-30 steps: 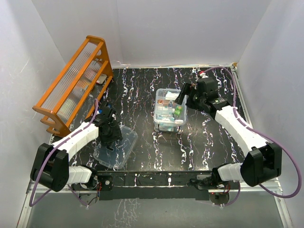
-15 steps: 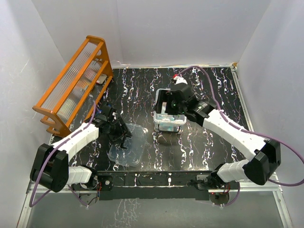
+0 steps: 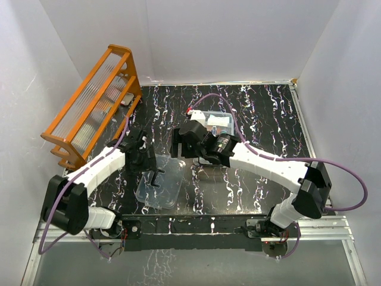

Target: Organize the medicine kit

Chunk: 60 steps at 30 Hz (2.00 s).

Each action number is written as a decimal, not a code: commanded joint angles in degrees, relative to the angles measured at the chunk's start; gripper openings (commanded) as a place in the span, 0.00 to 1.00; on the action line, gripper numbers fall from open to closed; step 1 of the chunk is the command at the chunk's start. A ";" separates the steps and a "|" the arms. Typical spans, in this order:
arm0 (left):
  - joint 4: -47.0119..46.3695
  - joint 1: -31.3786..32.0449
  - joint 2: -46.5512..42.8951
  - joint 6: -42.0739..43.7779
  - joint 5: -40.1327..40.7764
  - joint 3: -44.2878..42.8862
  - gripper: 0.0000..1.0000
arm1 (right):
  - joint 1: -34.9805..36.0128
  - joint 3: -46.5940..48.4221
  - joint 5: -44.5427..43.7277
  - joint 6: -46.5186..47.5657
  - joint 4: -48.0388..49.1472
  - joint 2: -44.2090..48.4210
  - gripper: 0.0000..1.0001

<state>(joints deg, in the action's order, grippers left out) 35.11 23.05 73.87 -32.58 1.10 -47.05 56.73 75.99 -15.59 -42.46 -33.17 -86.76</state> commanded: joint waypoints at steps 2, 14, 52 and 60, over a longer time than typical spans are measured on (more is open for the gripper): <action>1.32 -0.02 6.33 5.12 1.57 -2.11 0.73 | -0.22 2.58 -4.97 -2.01 2.22 2.19 0.74; -0.49 -0.02 9.92 4.20 0.20 1.22 0.73 | -0.23 1.62 -4.66 -1.25 3.20 2.22 0.74; -5.19 0.01 -1.16 -3.64 2.68 6.39 0.37 | -0.24 -5.92 -1.72 -2.08 9.46 5.06 0.74; -4.55 -0.03 -8.56 -5.23 0.97 6.95 0.37 | -0.22 -10.16 -2.85 -4.41 13.51 9.31 0.74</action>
<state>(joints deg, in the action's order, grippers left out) 30.04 23.09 68.12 -36.97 2.52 -39.75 56.53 66.43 -17.23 -45.39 -25.85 -81.17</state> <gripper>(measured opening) 0.545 0.743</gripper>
